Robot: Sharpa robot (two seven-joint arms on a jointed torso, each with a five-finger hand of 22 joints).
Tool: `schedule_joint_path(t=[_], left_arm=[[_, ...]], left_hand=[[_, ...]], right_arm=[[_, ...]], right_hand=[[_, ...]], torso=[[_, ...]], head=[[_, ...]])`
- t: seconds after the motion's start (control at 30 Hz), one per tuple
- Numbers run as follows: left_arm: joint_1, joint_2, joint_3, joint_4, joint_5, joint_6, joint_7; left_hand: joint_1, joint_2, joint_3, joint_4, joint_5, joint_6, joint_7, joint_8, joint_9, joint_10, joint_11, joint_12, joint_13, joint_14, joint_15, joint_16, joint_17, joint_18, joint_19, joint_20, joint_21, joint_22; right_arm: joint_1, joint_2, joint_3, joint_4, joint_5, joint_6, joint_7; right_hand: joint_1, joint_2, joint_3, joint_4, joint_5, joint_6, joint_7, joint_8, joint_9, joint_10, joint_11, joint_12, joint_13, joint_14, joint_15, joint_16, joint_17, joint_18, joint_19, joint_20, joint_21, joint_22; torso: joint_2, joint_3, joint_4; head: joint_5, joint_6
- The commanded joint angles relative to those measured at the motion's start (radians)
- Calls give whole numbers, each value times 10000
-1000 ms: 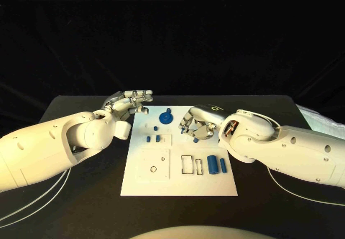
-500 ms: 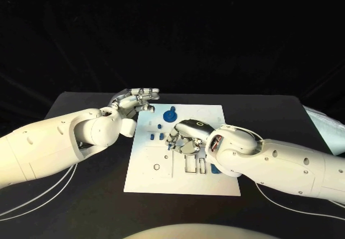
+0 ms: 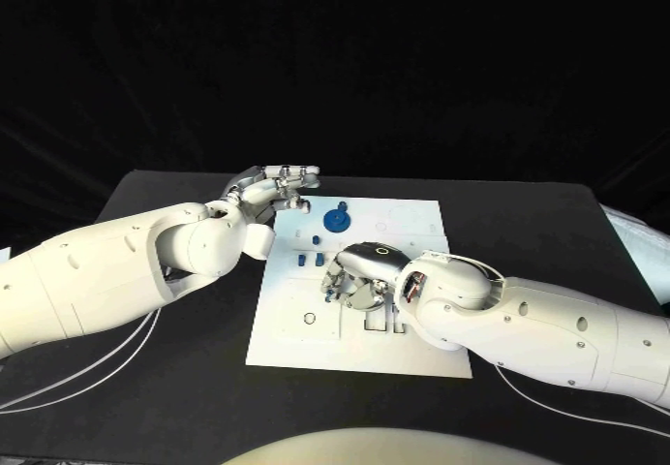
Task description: Assemble the parts on the task board
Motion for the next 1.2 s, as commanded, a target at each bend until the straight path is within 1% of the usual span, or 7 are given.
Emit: schedule_joint_path(t=[0.03,0.33,0.73,0.87,1.03,1.1,1.2], left_arm=[[-4,23,4,3,11,198,54],[-5,22,3,-1,-9,211,43],[-7,45,3,-16,-58,234,38],[-8,53,3,-23,-64,239,38],[-10,72,3,-49,-90,227,45],[-11,88,3,-75,-124,206,63],[-12,100,3,-94,-143,191,72]], left_hand=[[-10,105,-39,11,13,-38,5,30,2,-65,12,35,10,-74,22,-30,-9,121,-33,21,-19,-7],[-6,108,-47,3,12,-49,8,36,2,-79,14,52,14,-81,23,-36,-17,121,-33,20,-32,-16],[-6,108,-47,3,12,-49,8,36,2,-79,14,52,14,-81,23,-36,-17,121,-33,20,-32,-16],[-6,108,-47,3,12,-49,8,36,2,-79,14,52,14,-81,23,-36,-17,121,-33,20,-32,-16],[-6,108,-47,3,12,-49,8,36,2,-79,14,52,14,-81,23,-36,-17,121,-33,20,-32,-16],[-6,108,-47,3,12,-49,8,36,2,-79,14,52,14,-81,23,-36,-17,121,-33,20,-32,-16],[-6,108,-47,3,12,-49,8,36,2,-79,14,52,14,-81,23,-36,-17,121,-33,20,-32,-16]], right_arm=[[-18,23,-3,-17,-368,295,-31],[-30,56,-7,-71,-692,331,-198],[-72,203,-9,-93,-1250,237,-522],[-89,247,-12,-91,-1310,398,-534],[-105,314,-25,-106,-1343,817,-468],[-111,336,-34,-130,-1350,976,-468],[-114,335,-46,-148,-1355,929,-531]], right_hand=[[43,66,57,-18,49,-12,36,13,17,45,26,-57,1,290,-5,60,20,139,68,-2,40,15],[43,66,57,-18,49,-12,36,13,17,45,26,-57,1,290,-5,60,20,139,68,-2,40,15],[32,67,86,-42,122,-20,44,4,26,61,33,-95,-16,295,2,83,43,135,75,3,60,38],[27,65,89,-45,133,-21,45,3,27,63,34,-100,-18,294,3,81,40,135,75,4,60,38],[-26,12,60,-51,145,-24,52,-3,35,68,43,-130,-30,294,11,88,46,133,74,10,68,44],[-122,-52,-12,-39,186,-35,53,-14,46,70,48,-181,-46,300,23,116,74,129,82,19,90,70],[-286,-176,-128,3,351,-202,114,-110,21,-67,106,-312,-81,295,78,116,68,131,54,48,71,31]], torso=[[-4,2,5],[-8,4,-7],[0,-5,10],[-3,-6,0],[-7,-5,3],[-8,-7,8],[-10,-5,2]], head=[[38,-36],[85,-66],[99,-98],[101,-123],[110,-134],[112,-137],[127,-137]])
